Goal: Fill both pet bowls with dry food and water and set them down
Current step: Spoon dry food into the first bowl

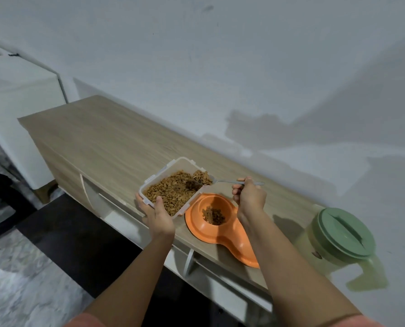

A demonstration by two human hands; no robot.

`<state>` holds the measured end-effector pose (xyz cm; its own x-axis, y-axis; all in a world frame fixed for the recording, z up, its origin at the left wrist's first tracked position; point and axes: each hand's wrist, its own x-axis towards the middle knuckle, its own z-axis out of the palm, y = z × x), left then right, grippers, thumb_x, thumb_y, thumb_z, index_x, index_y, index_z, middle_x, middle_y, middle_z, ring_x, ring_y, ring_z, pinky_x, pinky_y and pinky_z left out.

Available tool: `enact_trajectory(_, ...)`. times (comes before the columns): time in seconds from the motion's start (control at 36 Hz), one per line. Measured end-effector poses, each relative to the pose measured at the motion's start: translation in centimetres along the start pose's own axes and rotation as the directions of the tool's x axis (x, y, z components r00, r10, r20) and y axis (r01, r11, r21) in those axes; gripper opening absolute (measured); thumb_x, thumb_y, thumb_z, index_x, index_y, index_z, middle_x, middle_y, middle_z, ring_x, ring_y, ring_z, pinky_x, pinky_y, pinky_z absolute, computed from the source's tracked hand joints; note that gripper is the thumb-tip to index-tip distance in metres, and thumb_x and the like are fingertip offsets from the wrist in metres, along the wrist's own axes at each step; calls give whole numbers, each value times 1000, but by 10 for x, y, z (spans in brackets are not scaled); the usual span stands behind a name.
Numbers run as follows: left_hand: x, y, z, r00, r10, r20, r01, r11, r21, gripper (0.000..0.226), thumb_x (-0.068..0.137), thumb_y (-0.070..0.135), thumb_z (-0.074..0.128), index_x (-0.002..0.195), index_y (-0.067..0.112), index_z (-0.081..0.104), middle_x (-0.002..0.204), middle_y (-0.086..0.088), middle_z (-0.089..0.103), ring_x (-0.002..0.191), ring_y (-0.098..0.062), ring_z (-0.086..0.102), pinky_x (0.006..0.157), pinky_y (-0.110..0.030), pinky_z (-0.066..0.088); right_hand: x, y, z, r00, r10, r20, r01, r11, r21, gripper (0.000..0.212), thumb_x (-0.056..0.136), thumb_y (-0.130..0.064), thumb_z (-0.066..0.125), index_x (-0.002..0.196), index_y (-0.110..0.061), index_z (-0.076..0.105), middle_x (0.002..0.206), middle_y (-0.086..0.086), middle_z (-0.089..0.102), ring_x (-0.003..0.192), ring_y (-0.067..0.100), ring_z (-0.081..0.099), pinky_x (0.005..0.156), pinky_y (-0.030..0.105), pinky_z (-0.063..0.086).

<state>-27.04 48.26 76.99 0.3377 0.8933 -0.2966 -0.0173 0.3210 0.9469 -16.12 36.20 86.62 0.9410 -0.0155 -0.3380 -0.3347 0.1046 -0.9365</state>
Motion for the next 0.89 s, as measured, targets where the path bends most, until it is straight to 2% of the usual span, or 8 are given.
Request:
enact_trajectory(0.14,6,2,4,999,-11,-48,12,1000,6,62,96,42,40,150,44,10,155,-14,28,133,-37,41,108,-51,36,7,-1,-23,992,-102,-68,96,992,-83,34,101,-22,37,74,-12,56,61,6,56,49,15,48,43,23,39)
enact_trajectory(0.22,9,3,5,999,7,-51,-6,1000,27,69,85,51,39,147,47,11,157,-7,28,133,-37,40,107,-54,37,14,7,-32,957,-279,-84,236,911,-338,37,99,-25,39,68,-17,58,63,3,61,66,27,62,69,42,53)
enact_trajectory(0.28,11,4,7,999,3,-51,-2,1000,24,71,82,52,39,147,46,12,157,-6,27,134,-38,39,107,-53,38,15,15,-36,923,-383,23,343,798,-496,33,98,-25,42,75,-13,63,70,8,67,78,32,66,79,45,53)
enact_trajectory(0.36,13,3,8,998,22,-51,-19,998,55,65,91,46,41,149,43,11,157,-10,26,134,-39,39,106,-52,38,12,25,-40,852,-446,274,512,599,-616,29,97,-23,49,86,-5,69,72,10,69,75,28,65,71,30,47)
enact_trajectory(0.44,14,0,9,999,7,-53,-4,998,65,62,96,41,41,150,41,10,156,-12,26,134,-40,38,107,-52,37,7,25,-40,764,-540,354,629,497,-598,26,97,-19,51,86,-5,70,70,4,64,68,17,57,62,21,33)
enact_trajectory(0.56,12,1,9,999,24,-29,-22,998,62,63,95,44,41,150,43,9,158,-9,23,137,-38,35,109,-53,34,0,6,-29,664,-724,187,701,515,-494,38,92,-31,44,81,-5,69,69,9,64,66,26,60,60,26,35)
enact_trajectory(0.67,9,3,8,1000,27,-11,-26,998,58,64,94,45,41,150,44,10,160,-5,17,141,-37,29,112,-55,31,-7,-10,-11,668,-723,176,730,589,-347,31,93,-32,41,86,-13,64,65,-6,58,68,29,63,66,39,49)
enact_trajectory(0.89,-1,5,0,990,113,89,-116,993,37,66,94,42,44,149,47,8,162,-5,8,147,-30,18,116,-52,26,-7,0,21,671,-613,416,741,553,-381,22,97,-21,51,95,-10,70,67,-2,63,59,10,61,60,33,54)
